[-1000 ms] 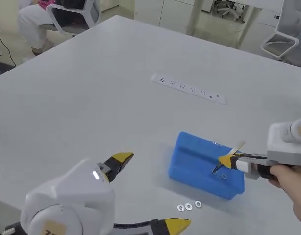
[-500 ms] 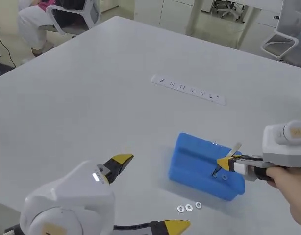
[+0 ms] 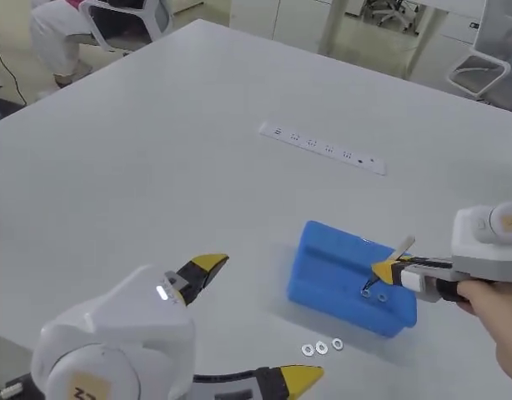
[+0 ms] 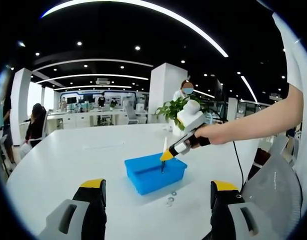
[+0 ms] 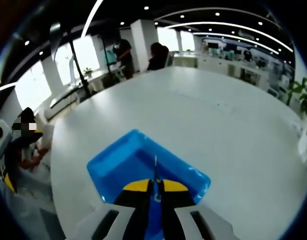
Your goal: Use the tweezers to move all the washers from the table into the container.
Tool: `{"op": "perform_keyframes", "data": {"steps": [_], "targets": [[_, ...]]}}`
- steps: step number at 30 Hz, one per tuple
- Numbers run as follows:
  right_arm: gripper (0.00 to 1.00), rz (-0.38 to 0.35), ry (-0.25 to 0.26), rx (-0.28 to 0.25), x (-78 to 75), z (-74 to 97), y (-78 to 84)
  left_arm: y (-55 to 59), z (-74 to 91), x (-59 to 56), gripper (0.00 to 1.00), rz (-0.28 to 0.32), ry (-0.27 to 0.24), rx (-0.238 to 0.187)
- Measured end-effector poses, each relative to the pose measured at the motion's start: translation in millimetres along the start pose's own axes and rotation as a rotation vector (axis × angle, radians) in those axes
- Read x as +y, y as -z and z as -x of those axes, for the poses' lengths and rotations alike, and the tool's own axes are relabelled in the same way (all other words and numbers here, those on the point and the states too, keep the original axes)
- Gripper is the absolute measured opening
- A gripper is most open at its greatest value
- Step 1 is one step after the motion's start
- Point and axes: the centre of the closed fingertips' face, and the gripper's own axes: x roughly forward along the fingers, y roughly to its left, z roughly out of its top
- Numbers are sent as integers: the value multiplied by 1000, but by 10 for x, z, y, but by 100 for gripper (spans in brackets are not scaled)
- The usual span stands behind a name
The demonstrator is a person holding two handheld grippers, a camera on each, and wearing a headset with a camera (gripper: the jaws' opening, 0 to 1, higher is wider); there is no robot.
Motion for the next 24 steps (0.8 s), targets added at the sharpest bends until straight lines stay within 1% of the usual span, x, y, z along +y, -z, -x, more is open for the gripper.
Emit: {"op": "perform_keyframes", "data": {"steps": [3, 5, 6, 7, 9, 11, 15, 17, 20, 24], "targets": [[4, 2, -2, -10, 40, 40, -31, 4, -2, -14, 88, -4, 5, 3], [4, 7, -4, -18, 55, 60, -37, -14, -2, -36, 89, 2, 15, -6], [4, 11, -6, -21, 67, 72, -37, -33, -2, -52, 89, 7, 23, -18], [4, 16, -14, -22, 97, 100, -40, -33, -1, -53, 89, 8, 24, -18], [4, 21, -19, -27, 125, 144, -45, -10, -2, -49, 89, 6, 20, -4], [4, 28, -18, -33, 133, 188, -53, -13, -5, -54, 89, 2, 22, -5], [4, 37, -27, -50, 222, 285, -91, -5, -8, -63, 88, 2, 24, 1], [4, 41, -38, -65, 294, 332, -125, 7, -12, -68, 88, -4, 25, 10], [4, 66, -56, -74, 414, 397, -161, 22, -14, -65, 88, -8, 24, 18], [4, 86, -77, -90, 571, 484, -208, 13, -12, -63, 87, -4, 25, 12]]}}
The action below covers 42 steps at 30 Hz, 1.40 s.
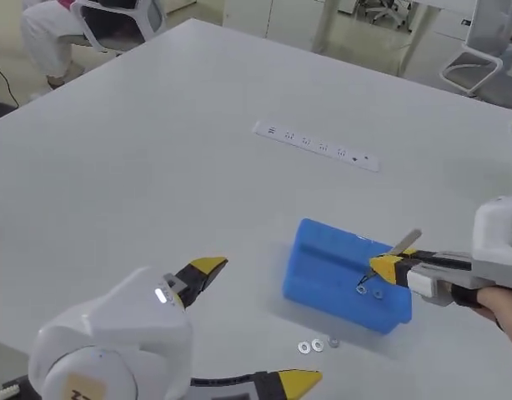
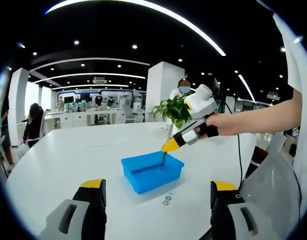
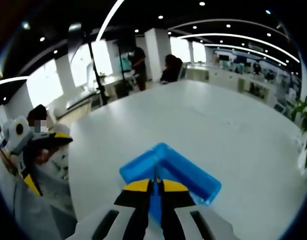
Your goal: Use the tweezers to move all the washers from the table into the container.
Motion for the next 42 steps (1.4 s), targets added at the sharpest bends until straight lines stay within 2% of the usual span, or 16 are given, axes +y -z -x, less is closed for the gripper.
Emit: {"op": "perform_keyframes", "data": {"steps": [6, 14, 24, 27, 34, 42], "targets": [[4, 18, -31, -6, 203, 61, -41, 10, -2, -3, 87, -6, 1, 6], [4, 15, -80, 22, 386, 23, 72, 15, -2, -3, 87, -9, 2, 9], [4, -5, -108, 102, 385, -156, 408, 17, -1, 1, 86, -8, 2, 12], [4, 23, -115, 137, 382, -191, 499, 20, 0, 1, 86, -10, 2, 14], [4, 13, -124, 157, 344, -260, 586, 31, -3, -4, 86, -12, 4, 18], [4, 24, -134, 180, 388, -304, 660, 43, -7, -6, 86, -12, 6, 23]]}}
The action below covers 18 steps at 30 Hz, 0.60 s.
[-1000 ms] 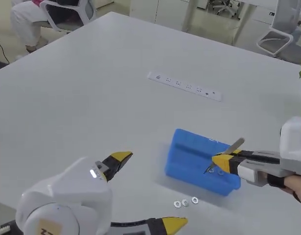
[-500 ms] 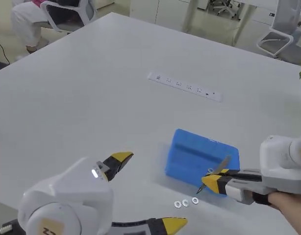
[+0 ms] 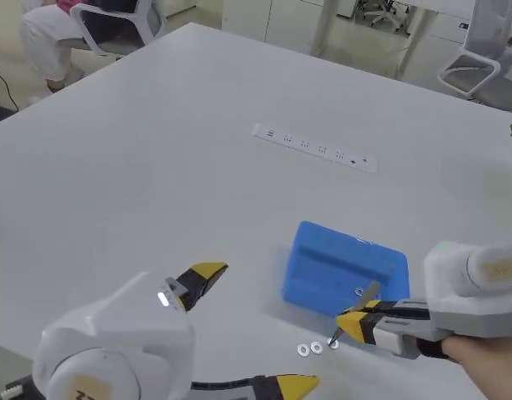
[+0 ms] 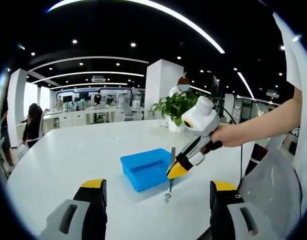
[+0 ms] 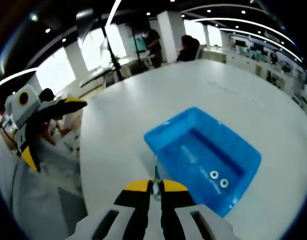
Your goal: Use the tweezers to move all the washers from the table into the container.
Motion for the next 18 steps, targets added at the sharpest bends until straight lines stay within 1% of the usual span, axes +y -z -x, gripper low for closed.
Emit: {"op": "perform_keyframes", "data": {"steps": [1, 2, 8, 11, 14, 15, 18], "targets": [[4, 8, 0, 9, 4, -7, 18, 3, -1, -3, 86, 0, 1, 1], [4, 8, 4, -1, 0, 4, -1, 5, -1, -4, 86, -1, 1, 2], [4, 26, 8, 4, 11, -3, -2, 20, -3, -14, 86, -5, 6, 9], [5, 40, 19, 5, 12, -6, -2, 24, -5, -17, 86, -6, 7, 11], [5, 41, 31, 5, -15, -4, -6, 24, -6, -19, 86, -6, 8, 11], [5, 32, 27, 2, -13, -7, -6, 24, -7, -19, 86, -6, 8, 11], [5, 40, 31, 2, -2, -6, -2, 32, -8, -18, 86, -7, 9, 15]]}}
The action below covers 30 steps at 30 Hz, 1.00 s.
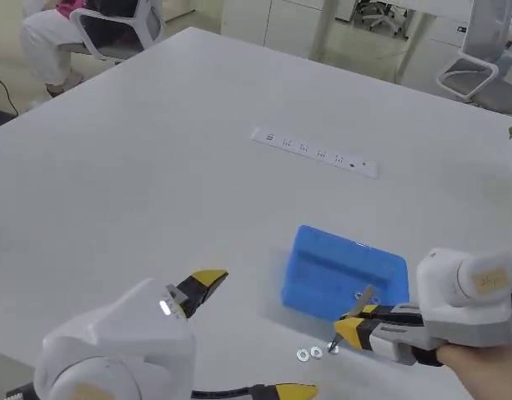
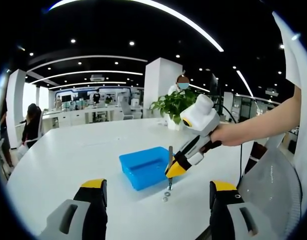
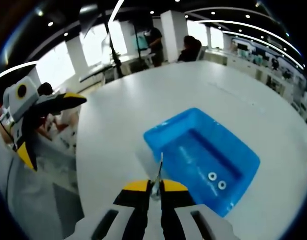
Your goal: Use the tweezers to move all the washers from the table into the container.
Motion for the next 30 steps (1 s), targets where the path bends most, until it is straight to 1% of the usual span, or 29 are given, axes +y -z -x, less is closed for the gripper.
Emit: {"op": "perform_keyframes", "data": {"steps": [7, 8, 9, 10, 13, 21, 25, 27, 30], "targets": [[4, 22, 2, -16, 86, -4, 31, 13, -2, 13, 85, -4, -2, 3], [4, 68, 6, -17, 82, -1, 31, 15, -1, 16, 85, -4, -3, 4], [3, 105, 26, -8, 60, 10, 41, 18, -1, 19, 85, -4, -4, 4], [3, 77, 13, -9, 95, 7, 43, 19, -1, 20, 85, -4, -4, 5], [3, 81, 18, -20, 82, 2, 30, 24, -2, 16, 84, -6, -1, 6], [2, -19, 22, -91, 18, 78, 37, 18, 4, 30, 84, -4, -8, 3], [3, -66, 29, -108, -26, 117, 25, 18, 3, 21, 84, -6, -4, 4], [3, -78, 28, -111, -41, 117, 25, 21, 3, 18, 83, -7, -3, 6], [3, -76, 28, -115, -29, 120, 0, 21, 4, 19, 83, -7, -4, 7]]}}
